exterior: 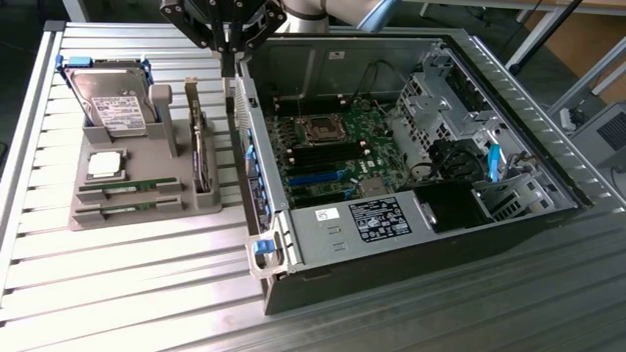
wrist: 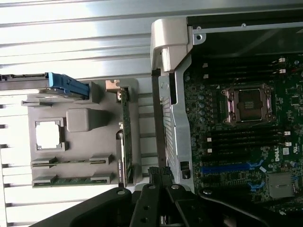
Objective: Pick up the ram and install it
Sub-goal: 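Reach for the ram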
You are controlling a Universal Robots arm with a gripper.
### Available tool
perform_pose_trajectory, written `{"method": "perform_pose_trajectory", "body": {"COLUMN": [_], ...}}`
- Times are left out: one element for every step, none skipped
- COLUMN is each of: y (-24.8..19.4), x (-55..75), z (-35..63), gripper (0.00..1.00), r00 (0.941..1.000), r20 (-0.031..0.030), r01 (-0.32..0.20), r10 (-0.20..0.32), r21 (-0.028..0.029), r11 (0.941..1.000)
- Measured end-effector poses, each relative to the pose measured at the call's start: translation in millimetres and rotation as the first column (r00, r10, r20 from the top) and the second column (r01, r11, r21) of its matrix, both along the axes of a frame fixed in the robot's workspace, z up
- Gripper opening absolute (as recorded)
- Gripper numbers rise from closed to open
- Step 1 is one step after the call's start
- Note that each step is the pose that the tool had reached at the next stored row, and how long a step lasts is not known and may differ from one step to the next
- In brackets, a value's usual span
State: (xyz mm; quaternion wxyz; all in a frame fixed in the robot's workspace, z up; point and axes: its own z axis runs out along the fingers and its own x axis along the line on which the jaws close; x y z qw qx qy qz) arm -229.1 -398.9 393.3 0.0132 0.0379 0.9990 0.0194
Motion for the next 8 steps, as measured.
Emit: {"method": "perform_pose_trajectory", "body": {"y": [0.0, 0.0, 0.0, 0.0, 0.0, 0.0, 0.0, 0.0], "x": [-2.2, -3.2, -4.2, -4.6, -4.8, -5.1, -5.7, -6.2], "z": [0.0, -0.1, 0.0, 0.0, 0.0, 0.0, 0.0, 0.0], "gripper": [0.09, 0.09, 0.09, 0.09, 0.09, 0.09, 0.09, 0.09], "r00": [1.0, 1.0, 1.0, 1.0, 1.0, 1.0, 1.0, 1.0], "r20": [0.0, 0.0001, -0.0001, 0.0, 0.0, 0.0, 0.0, 0.0], "r01": [0.0, 0.0, 0.0, 0.0, 0.0, 0.0, 0.0, 0.0], "r10": [0.0, 0.0, 0.0, 0.0, 0.0, 0.0, 0.0, 0.0], "r21": [0.0, 0.0001, 0.0, 0.0, 0.0, 0.0, 0.0, 0.0], "r11": [1.0, 1.0, 1.0, 1.0, 1.0, 1.0, 1.0, 1.0]}}
